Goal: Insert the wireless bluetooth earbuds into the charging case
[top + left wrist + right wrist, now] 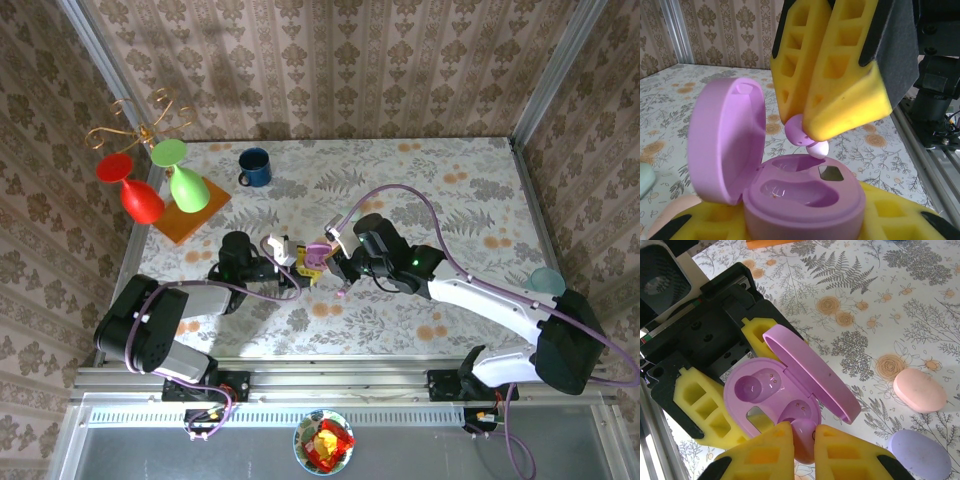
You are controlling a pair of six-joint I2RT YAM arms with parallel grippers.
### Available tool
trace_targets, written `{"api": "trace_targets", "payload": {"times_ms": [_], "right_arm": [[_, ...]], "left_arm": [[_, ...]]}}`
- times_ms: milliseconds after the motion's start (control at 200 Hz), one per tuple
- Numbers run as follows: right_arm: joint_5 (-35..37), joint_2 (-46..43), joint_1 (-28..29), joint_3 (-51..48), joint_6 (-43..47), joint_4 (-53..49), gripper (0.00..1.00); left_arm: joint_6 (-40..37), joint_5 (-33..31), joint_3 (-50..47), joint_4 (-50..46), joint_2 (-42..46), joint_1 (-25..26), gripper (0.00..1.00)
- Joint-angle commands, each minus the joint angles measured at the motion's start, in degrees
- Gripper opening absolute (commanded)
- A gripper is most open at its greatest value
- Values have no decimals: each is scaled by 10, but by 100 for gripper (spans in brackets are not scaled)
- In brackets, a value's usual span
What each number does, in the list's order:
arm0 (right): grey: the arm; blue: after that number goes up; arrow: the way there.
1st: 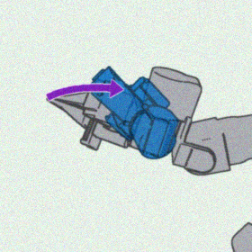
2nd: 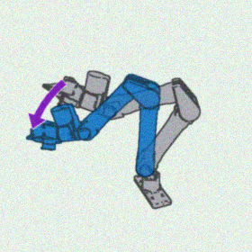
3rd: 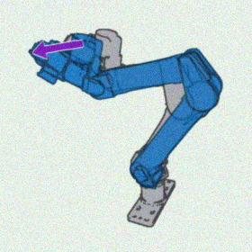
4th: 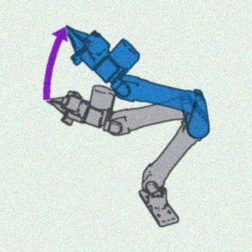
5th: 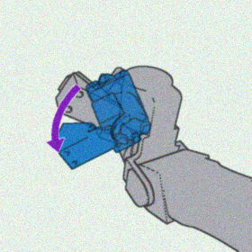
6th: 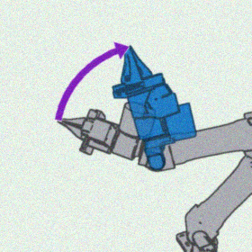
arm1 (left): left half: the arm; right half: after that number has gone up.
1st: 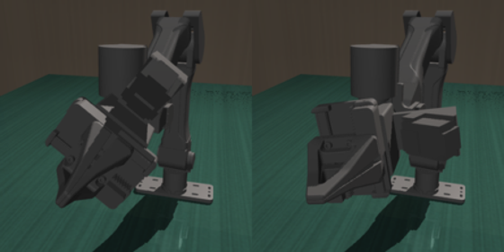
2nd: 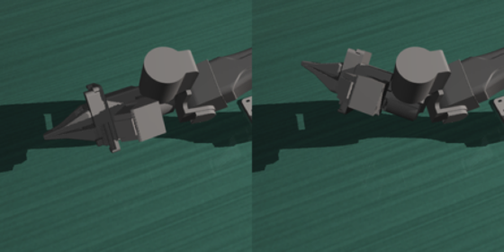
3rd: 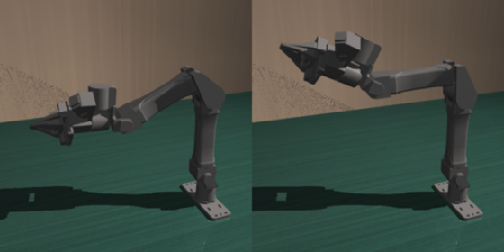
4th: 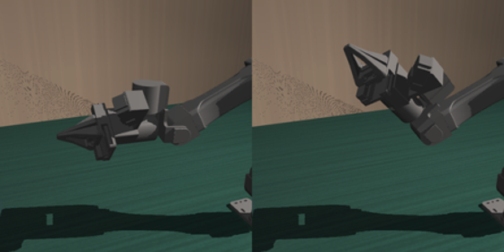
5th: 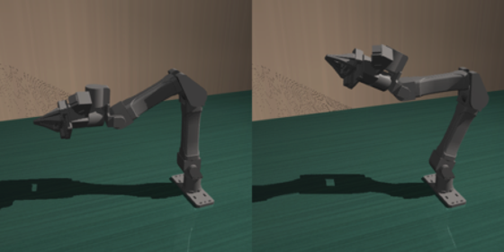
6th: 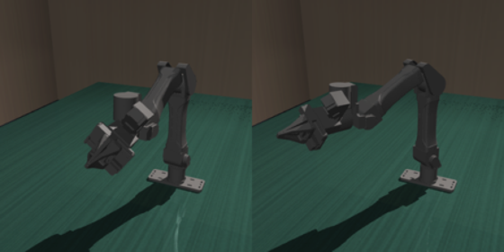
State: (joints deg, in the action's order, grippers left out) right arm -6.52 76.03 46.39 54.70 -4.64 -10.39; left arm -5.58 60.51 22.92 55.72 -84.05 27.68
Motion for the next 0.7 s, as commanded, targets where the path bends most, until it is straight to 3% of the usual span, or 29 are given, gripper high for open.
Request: {"api": "trace_targets", "payload": {"times_ms": [0,585,695], "right_arm": [[-11,6,2,16,6,17,14],[-22,19,1,8,-6,37,14],[-27,18,1,7,-5,29,19]], "left_arm": [[10,24,12,18,7,2,16],[10,17,8,17,12,0,16],[11,14,8,18,12,1,16]]}}
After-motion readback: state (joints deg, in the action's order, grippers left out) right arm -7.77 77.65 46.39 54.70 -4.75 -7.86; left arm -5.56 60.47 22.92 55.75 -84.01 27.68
